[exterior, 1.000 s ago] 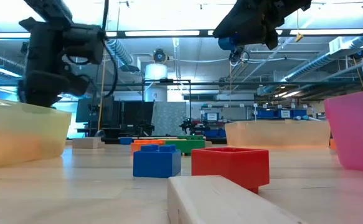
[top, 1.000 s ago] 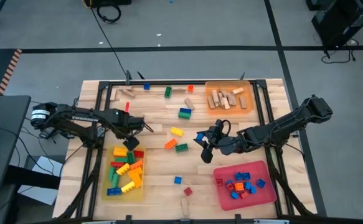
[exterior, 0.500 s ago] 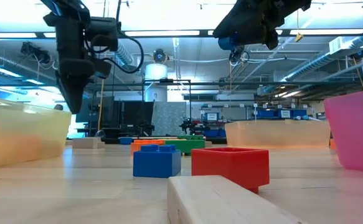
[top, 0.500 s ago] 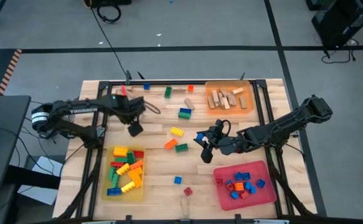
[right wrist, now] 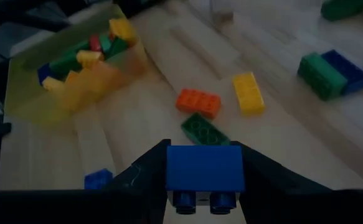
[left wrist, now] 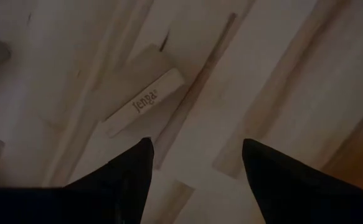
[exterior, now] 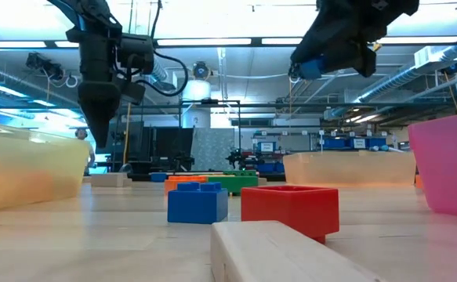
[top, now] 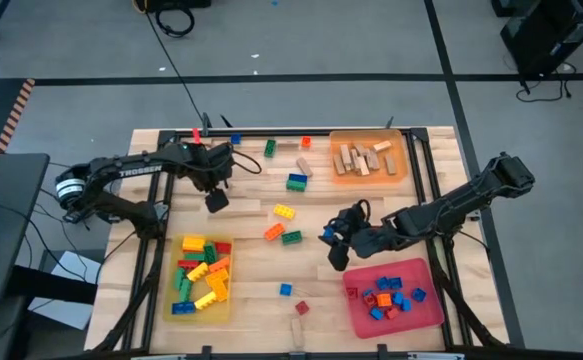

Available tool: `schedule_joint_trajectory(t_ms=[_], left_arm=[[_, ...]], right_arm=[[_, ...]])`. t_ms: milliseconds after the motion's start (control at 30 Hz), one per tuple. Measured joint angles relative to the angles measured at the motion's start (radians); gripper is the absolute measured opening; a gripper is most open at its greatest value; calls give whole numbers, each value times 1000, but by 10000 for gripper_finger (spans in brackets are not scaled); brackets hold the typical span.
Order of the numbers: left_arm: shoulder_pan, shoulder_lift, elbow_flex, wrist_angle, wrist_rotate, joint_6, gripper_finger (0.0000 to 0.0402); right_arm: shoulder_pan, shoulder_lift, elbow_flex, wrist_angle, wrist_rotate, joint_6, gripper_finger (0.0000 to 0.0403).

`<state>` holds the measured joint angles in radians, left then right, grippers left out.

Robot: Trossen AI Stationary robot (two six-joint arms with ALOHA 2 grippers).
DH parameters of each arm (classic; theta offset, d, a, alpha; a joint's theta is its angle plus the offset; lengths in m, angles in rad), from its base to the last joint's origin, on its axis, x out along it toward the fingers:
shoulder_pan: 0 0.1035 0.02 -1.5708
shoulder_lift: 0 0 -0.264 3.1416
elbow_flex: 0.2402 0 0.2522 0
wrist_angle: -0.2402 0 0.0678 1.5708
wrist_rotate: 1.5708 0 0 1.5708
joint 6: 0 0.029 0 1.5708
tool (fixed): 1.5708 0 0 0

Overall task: Sort blocks by size
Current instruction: Put the small blue game piece into the red bin

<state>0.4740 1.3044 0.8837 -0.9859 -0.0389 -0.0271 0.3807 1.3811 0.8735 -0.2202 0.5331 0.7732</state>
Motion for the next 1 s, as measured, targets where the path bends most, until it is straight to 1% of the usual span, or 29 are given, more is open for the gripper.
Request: schedule_joint_trajectory(t_ms=[167, 267, 433, 533, 633, 800, 900, 1000], left_arm=[[0, 0, 0, 3, -12, -42, 252], [-13, -17, 0, 12, 7, -72, 252], [-115, -111, 0, 148, 13, -88, 252], [-186, -173, 0, 242, -13, -96, 252], [-250, -216, 0, 288, -76, -108, 252], [-334, -245, 0, 315, -167, -109, 252], [-359, -246, 0, 322, -200, -121, 252], [-364, -245, -1, 330, -207, -140, 252]], right_arm=[[5, 0, 0, -5, 0, 12, 164], [1, 0, 0, -8, 0, 14, 164], [2, 0, 0, -46, -1, 68, 165], [6, -4, 0, -101, -14, 134, 165], [10, -29, 0, -178, -82, 236, 164], [29, -102, 0, -322, -247, 463, 163], [71, -142, 0, -397, -342, 617, 163], [138, -166, 0, -460, -392, 756, 163]])
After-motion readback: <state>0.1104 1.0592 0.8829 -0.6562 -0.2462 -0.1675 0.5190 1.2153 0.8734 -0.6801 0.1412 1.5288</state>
